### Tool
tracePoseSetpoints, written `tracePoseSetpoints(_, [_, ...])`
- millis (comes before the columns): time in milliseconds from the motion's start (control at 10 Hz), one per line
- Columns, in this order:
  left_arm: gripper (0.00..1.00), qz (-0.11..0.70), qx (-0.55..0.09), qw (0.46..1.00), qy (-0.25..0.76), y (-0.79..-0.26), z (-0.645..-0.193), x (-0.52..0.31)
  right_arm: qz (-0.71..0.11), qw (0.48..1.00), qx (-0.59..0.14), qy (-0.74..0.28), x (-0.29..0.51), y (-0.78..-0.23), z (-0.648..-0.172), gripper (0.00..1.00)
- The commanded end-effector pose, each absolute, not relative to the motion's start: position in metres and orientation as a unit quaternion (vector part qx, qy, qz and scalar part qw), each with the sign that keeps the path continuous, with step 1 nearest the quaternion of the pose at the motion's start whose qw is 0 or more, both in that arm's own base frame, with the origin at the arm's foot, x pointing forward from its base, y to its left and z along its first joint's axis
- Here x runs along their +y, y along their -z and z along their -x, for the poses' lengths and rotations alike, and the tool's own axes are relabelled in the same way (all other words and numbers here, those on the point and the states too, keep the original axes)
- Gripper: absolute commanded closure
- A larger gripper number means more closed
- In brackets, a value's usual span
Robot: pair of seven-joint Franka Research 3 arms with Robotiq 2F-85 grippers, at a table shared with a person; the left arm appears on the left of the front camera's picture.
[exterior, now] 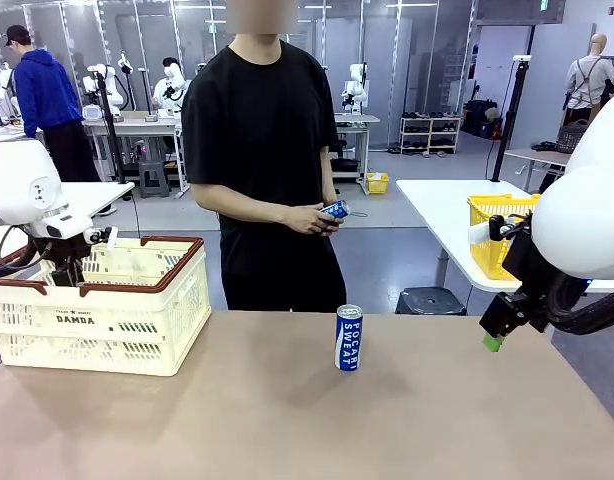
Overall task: Place the drinks into the Shopping basket.
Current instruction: Pick up one drink and place it into the Shopping basket.
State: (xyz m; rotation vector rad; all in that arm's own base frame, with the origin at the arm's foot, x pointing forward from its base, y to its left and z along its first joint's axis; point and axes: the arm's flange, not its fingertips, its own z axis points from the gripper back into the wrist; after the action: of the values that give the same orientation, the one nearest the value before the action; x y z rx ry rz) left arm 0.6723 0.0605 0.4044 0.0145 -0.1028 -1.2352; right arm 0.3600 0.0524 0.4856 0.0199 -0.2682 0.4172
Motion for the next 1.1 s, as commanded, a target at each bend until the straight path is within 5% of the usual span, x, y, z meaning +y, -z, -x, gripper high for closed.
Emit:
tracePoseSetpoints(0, [0.00, -0.019, -0.066, 0.816, 0.573, -0.427, -0.666, 0.060, -0.012, 0.970, -0.132, -0.205, 0.051, -0.485, -0.360, 0.00])
tracePoseSetpoints(1000, [0.00, -0.036, -0.080, 0.811, 0.578, -0.471, -0.661, 0.060, -0.012, 0.970, -0.132, -0.205, 0.051, -0.485, -0.360, 0.00])
